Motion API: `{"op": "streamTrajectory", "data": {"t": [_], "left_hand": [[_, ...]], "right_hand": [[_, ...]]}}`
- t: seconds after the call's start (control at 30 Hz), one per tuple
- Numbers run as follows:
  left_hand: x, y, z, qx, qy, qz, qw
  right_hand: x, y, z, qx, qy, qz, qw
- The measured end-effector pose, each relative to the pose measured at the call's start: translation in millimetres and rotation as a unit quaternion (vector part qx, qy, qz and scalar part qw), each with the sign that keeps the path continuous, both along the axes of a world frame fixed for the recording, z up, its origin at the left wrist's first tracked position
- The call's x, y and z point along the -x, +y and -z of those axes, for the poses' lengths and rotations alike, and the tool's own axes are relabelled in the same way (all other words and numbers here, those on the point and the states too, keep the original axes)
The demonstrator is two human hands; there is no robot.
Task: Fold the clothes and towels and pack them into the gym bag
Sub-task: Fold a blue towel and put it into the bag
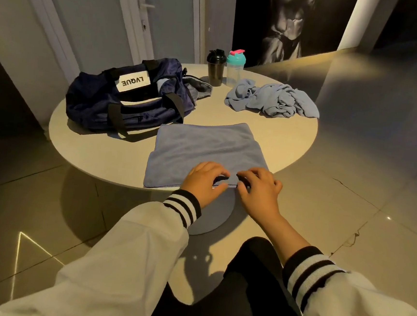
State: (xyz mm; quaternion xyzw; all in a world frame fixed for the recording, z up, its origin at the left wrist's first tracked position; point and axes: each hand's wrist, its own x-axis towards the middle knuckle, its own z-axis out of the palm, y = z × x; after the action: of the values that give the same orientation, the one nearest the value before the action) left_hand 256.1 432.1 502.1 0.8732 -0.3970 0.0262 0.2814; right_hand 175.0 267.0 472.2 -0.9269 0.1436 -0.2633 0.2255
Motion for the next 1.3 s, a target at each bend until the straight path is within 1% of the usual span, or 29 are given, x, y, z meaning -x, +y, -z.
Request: {"op": "streamTrajectory", "data": {"t": [0.07, 0.13, 0.27, 0.43, 0.5, 0.57, 0.63, 0.7, 0.77, 0.8, 0.9, 0.97, 1.03, 1.1, 1.17, 1.23, 1.3], "left_hand": [[2, -6, 6, 0.001, -0.002, -0.006, 1.000], [3, -6, 10, 0.020, -0.013, -0.011, 1.000], [5, -4, 13, 0.036, -0.031, 0.000, 0.999], [0, -5, 7, -0.014, 0.011, 0.006, 1.000], [-3, -11, 1, -0.034, 0.012, -0.005, 0.999], [-9, -22, -4, -0.018, 0.015, -0.021, 0.999], [-20, -36, -9, 0.017, 0.030, -0.045, 0.998], [-34, -50, -13, 0.001, 0.040, -0.062, 0.997], [-48, -63, -16, -0.076, 0.039, -0.070, 0.994], [-54, -68, -18, -0.122, 0.041, -0.068, 0.989], [-69, -78, -21, -0.232, 0.081, -0.058, 0.968], [-76, -82, -21, -0.261, 0.084, -0.061, 0.960], [-82, -86, -23, -0.234, 0.056, -0.067, 0.968], [-91, -94, -27, -0.162, 0.026, -0.076, 0.983], [-102, -104, -29, -0.122, 0.019, -0.066, 0.990], [-109, -115, -24, -0.139, 0.041, -0.038, 0.989], [-112, -121, -11, -0.173, 0.043, -0.024, 0.984]], "right_hand": [[2, -10, 3, -0.013, 0.009, -0.018, 1.000], [2, -20, 7, -0.019, -0.011, -0.041, 0.999], [5, -28, 7, -0.067, -0.034, -0.060, 0.995], [4, -25, 2, -0.048, -0.045, 0.004, 0.998], [-4, -25, -2, -0.042, -0.043, 0.019, 0.998], [-16, -29, -9, -0.037, -0.037, 0.019, 0.998], [-30, -36, -18, -0.035, -0.010, 0.003, 0.999], [-45, -45, -24, -0.015, 0.060, -0.026, 0.998], [-57, -52, -27, 0.005, 0.161, -0.033, 0.986], [-61, -56, -29, 0.005, 0.195, -0.021, 0.981], [-73, -69, -35, -0.009, 0.217, 0.037, 0.976], [-85, -75, -41, -0.012, 0.203, 0.055, 0.978], [-98, -82, -40, -0.012, 0.151, 0.044, 0.987], [-112, -88, -39, -0.052, 0.121, 0.013, 0.991], [-128, -93, -40, -0.101, 0.145, -0.003, 0.984], [-143, -97, -39, -0.075, 0.199, 0.006, 0.977], [-154, -99, -37, -0.053, 0.218, 0.018, 0.974]]}}
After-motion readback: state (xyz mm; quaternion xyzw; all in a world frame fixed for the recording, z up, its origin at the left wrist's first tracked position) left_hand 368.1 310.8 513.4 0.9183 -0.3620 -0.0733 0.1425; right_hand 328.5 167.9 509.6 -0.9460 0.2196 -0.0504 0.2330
